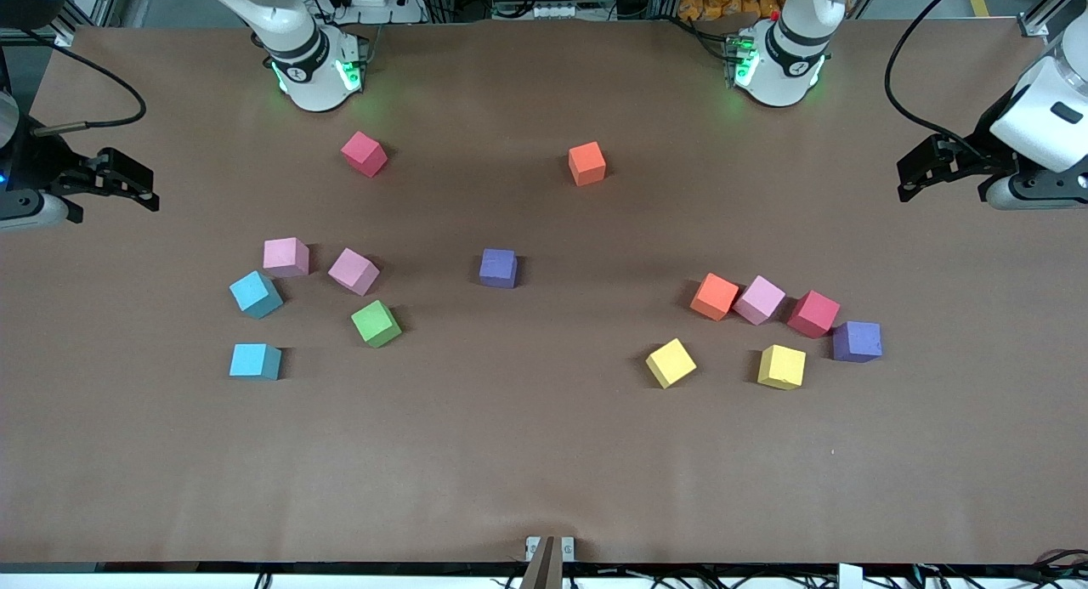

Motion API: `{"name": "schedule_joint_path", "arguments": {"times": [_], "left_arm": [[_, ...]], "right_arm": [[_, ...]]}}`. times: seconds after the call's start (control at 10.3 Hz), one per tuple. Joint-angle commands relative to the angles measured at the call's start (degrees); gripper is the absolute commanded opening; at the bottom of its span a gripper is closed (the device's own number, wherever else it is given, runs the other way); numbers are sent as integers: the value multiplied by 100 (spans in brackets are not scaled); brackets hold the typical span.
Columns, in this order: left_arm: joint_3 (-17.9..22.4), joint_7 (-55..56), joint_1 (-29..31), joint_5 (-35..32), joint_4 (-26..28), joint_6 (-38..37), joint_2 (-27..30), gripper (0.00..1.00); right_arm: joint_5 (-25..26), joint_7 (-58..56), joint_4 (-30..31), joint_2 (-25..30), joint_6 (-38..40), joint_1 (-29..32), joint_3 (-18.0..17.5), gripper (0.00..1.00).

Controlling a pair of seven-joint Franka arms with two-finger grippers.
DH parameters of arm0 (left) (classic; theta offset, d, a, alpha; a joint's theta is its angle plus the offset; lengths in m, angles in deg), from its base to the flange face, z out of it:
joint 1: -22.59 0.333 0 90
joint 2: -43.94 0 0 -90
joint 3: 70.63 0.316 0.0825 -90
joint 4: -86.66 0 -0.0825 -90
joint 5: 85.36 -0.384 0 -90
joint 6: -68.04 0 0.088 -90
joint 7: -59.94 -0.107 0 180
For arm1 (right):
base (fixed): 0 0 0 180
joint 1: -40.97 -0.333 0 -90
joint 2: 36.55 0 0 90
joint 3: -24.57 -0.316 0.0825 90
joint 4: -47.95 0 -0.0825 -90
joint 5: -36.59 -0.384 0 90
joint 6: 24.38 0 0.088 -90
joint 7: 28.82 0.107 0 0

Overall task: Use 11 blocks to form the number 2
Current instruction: 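Reach the pink cube with the right gripper while the left gripper reaches the orange cube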

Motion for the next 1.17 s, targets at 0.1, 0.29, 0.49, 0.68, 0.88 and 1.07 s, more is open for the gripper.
{"name": "schedule_joint_path", "arguments": {"times": [0.1, 0.29, 0.49, 0.68, 0.88, 1.07], "left_arm": [[41, -104, -10, 132, 46, -79, 90, 100], [32, -33, -132, 298, 107, 8, -85, 100], [-90, 115, -395, 378, 194, 157, -287, 100], [-222, 554, -896, 378, 877, 832, -279, 100], [-633, 1245, -1143, 387, 1502, 1447, -288, 100], [-1292, 2405, -1293, 405, 1986, 1966, -497, 100]], "right_arm": [[-8, 105, 50, 133, 29, 31, -7, 100], [-52, 105, 58, 125, 46, 84, -7, 100], [-61, 105, 76, 46, 3, 75, -16, 100], [-87, 96, 111, -304, -93, -21, -42, 100], [-96, -26, 111, -980, -549, -231, -51, 100], [-96, -80, 416, -1159, -891, -512, -51, 100]]}}
